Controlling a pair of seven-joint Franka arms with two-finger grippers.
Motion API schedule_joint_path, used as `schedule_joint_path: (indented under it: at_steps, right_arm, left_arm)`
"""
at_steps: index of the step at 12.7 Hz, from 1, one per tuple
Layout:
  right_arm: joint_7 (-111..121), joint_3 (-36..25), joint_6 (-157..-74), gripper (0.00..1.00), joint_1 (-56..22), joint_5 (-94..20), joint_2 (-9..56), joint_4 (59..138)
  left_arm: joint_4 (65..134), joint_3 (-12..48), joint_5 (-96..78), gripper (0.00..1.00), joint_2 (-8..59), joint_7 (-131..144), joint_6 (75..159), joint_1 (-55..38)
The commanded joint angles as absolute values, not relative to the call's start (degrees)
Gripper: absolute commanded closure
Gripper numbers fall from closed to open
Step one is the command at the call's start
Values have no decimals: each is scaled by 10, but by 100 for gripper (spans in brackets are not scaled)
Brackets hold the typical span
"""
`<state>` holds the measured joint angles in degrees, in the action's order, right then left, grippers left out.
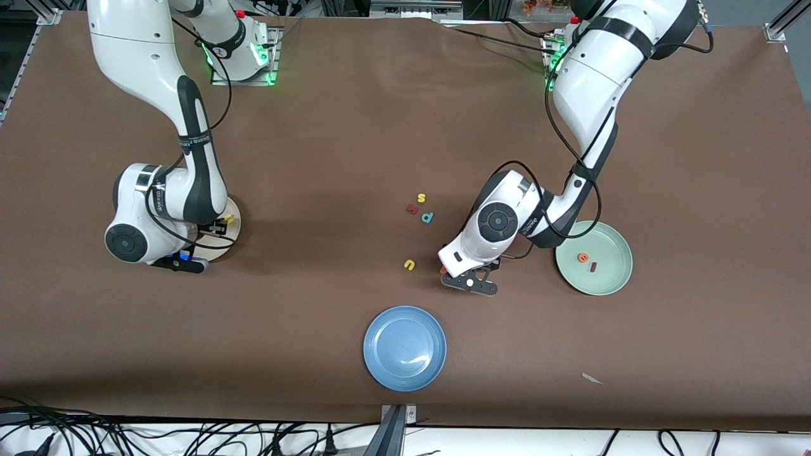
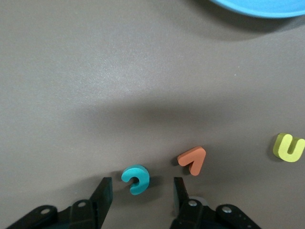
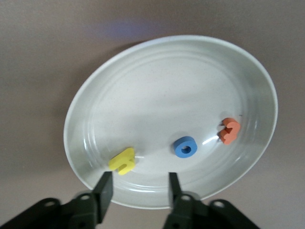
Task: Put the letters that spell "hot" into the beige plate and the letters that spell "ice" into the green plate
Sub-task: 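Grasp the cyan c with the left gripper while the right gripper withdraws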
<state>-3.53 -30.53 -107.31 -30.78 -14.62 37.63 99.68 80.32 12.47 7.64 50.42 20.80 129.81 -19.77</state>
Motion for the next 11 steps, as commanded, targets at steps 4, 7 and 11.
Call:
schedule_joint_path:
  at_steps: [4,7,11]
  right_arm:
    - [-31,-340,-964,0,-308,-154,316,894]
    - [-32,-368,-868,0,-309,-154,306,793]
    - [-33,-383,-848,0,-310,-149,259,737]
  left_arm:
    - [785,120,88,68,517,217,1295,-201]
    - [784,120,88,71,523,217,1295,-202]
    - [783,120,88,78,524,217,1295,-201]
